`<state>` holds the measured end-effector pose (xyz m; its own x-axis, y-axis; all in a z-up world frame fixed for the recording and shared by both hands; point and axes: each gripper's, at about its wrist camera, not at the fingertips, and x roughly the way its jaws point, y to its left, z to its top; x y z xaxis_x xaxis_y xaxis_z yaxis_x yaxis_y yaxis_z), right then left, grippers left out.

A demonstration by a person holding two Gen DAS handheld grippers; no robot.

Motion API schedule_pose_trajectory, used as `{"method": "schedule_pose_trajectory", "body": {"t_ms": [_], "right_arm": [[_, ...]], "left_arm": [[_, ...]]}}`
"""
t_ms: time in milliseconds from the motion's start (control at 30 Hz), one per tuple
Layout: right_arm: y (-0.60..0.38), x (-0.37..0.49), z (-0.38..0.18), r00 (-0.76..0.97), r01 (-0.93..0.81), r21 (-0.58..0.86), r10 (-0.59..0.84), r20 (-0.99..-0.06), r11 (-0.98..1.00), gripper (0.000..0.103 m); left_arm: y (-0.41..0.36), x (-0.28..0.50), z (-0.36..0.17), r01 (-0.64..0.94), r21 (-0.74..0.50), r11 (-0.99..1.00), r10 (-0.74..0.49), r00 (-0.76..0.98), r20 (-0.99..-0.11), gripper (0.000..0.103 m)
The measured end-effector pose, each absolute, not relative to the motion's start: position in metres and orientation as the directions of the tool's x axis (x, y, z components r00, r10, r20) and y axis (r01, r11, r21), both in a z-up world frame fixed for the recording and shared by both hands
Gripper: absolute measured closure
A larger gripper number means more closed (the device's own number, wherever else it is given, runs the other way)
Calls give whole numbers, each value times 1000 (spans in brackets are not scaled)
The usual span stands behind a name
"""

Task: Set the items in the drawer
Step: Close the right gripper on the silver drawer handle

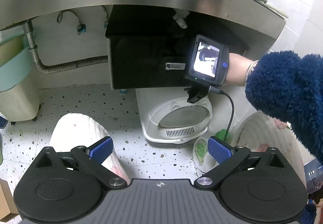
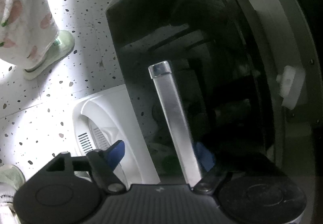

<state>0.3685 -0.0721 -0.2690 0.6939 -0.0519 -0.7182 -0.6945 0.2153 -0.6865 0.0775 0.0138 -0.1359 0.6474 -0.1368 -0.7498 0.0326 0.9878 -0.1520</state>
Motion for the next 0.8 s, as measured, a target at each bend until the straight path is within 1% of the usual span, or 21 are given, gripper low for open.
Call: {"method": "schedule_pose_trajectory", "body": {"t_ms": [267, 433, 600, 800], "right_arm": [[-72, 373, -279, 701, -695, -697, -51, -712, 174, 10], [-72, 370, -285, 719, -683, -720, -60, -693, 121, 8], [-74, 373, -280, 710, -694, -708, -42, -703, 130, 8], [-73, 371, -284, 726, -680, -727, -49, -686, 96, 8]], "left_arm": [[12, 76, -138, 37, -142, 989, -133, 643, -755, 2], [13, 76, -138, 35, -142, 989, -131, 643, -755, 2], [13, 76, -138, 36, -138, 990, -128, 642, -756, 2], [15, 76, -138, 29, -138, 990, -124, 645, -754, 2]]}}
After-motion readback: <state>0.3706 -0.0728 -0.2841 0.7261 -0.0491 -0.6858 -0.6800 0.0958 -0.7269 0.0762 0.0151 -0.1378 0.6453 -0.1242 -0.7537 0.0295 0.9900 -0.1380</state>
